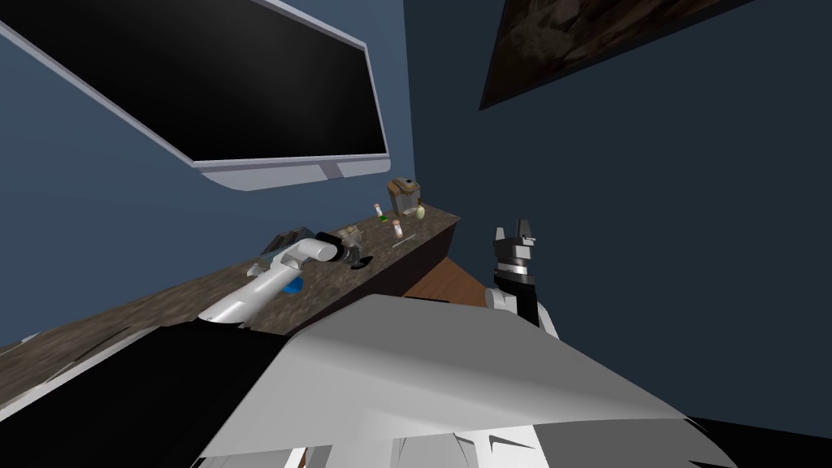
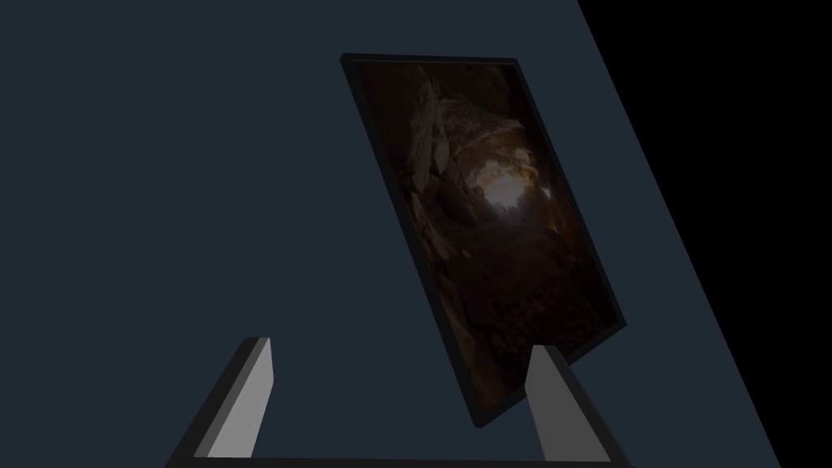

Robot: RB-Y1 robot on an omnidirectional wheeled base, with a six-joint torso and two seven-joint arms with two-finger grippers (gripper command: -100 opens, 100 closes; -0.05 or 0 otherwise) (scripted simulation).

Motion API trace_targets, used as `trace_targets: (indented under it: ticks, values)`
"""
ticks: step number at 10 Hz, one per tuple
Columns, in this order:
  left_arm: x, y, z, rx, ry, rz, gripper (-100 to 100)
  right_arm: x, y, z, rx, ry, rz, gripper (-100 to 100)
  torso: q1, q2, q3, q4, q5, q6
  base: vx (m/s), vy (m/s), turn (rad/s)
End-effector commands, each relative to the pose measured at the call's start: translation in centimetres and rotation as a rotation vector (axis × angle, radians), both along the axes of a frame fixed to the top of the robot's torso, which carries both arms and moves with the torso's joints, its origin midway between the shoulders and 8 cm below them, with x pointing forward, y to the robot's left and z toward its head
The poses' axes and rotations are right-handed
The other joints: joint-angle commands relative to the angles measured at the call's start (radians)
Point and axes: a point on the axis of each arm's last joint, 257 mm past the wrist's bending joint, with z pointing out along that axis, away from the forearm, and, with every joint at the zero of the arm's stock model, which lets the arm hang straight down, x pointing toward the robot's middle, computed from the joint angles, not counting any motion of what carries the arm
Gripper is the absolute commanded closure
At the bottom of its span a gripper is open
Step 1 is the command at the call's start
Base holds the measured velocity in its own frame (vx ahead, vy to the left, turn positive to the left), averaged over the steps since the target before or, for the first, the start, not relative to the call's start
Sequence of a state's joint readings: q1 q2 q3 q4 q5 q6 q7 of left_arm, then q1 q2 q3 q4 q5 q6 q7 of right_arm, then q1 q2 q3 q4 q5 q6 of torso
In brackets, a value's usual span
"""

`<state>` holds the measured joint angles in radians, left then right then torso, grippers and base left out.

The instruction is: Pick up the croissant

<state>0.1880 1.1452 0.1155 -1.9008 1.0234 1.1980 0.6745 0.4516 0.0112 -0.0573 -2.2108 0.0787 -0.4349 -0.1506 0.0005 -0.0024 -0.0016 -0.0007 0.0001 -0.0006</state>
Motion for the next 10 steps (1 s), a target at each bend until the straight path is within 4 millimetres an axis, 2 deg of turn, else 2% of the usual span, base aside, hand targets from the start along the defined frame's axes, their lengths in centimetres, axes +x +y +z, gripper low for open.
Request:
trace_targets:
  ticks: [1, 5, 9, 10]
  values:
    - [-1.3, 0.9, -0.8, -0.014, 0.055, 0.054, -100, 0.0, 0.0, 0.0, 0.0, 0.0, 0.0, 0, 0.0, 0.0, 0.0, 0.0, 0.0, 0.0, 0.046, -0.003, -0.038]
    - [-3.9, 2.0, -2.2, -0.036, 0.157, 0.136, -100, 0.0, 0.0, 0.0, 0.0, 0.0, 0.0, 0, 0.001, -0.001, 0.0, 0.0, 0.0, 0.0, 0.048, 0.009, -0.026]
    - [-7.9, 2.8, -4.7, -0.075, 0.295, 0.237, -100, 0.0, 0.0, 0.0, 0.0, 0.0, 0.0, 0, 0.002, -0.001, -0.001, 0.0, 0.001, 0.0, 0.06, 0.029, -0.03]
    - [-7.3, 2.6, -4.3, -0.069, 0.274, 0.224, -100, 0.0, 0.0, 0.0, 0.0, 0.0, 0.0, 0, 0.003, -0.001, -0.001, 0.0, 0.001, 0.0, 0.029, 0.021, -0.009]
